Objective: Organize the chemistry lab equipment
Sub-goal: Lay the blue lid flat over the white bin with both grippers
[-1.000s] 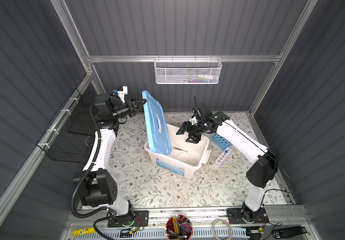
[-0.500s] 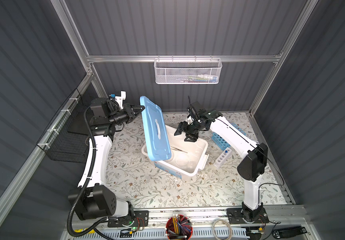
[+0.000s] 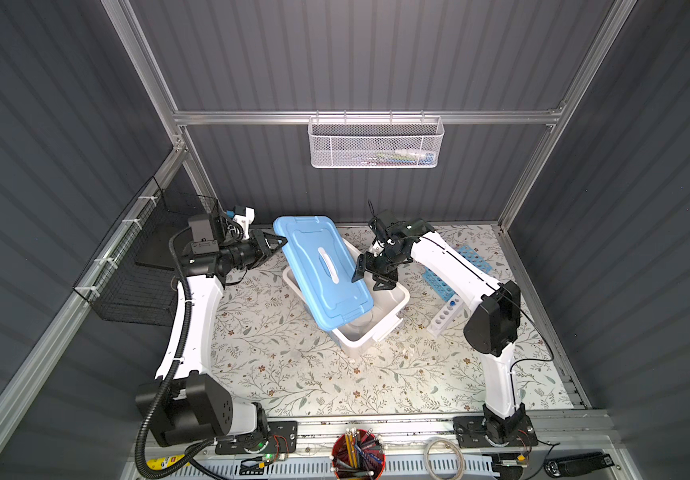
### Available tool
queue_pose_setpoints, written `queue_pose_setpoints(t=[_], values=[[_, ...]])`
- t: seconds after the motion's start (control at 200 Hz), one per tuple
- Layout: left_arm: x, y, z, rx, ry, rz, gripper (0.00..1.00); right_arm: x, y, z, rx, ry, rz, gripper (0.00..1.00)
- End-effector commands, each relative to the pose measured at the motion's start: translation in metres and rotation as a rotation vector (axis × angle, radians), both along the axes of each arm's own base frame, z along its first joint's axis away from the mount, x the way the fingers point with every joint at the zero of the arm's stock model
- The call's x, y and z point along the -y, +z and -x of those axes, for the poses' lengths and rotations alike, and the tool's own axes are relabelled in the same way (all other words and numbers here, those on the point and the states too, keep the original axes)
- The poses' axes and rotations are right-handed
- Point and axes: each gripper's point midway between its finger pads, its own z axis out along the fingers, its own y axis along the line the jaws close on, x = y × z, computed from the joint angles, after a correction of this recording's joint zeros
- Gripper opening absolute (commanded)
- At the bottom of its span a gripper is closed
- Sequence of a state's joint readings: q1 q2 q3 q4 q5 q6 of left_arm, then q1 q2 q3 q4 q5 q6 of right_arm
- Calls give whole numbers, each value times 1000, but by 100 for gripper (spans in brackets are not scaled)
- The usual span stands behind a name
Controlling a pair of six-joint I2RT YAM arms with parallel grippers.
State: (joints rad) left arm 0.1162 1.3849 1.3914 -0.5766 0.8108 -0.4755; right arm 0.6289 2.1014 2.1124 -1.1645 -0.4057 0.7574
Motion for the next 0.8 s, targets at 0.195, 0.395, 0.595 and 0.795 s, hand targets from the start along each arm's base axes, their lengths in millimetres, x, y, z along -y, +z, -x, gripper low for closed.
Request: queue_pose_setpoints(t=[0.195, 0.395, 0.595, 0.795], values=[[-14, -59, 19, -152, 33, -139, 28, 20, 5, -1, 43, 1, 95, 74], [-24, -82, 16, -218, 43, -210, 47, 30, 5, -1, 65, 8, 170, 74], [-33, -94, 7, -259, 65, -259, 58, 29, 3, 3, 64, 29, 189, 74], [-33, -85, -3, -225, 74, -247, 65, 30, 0, 2, 59, 32, 213, 74]])
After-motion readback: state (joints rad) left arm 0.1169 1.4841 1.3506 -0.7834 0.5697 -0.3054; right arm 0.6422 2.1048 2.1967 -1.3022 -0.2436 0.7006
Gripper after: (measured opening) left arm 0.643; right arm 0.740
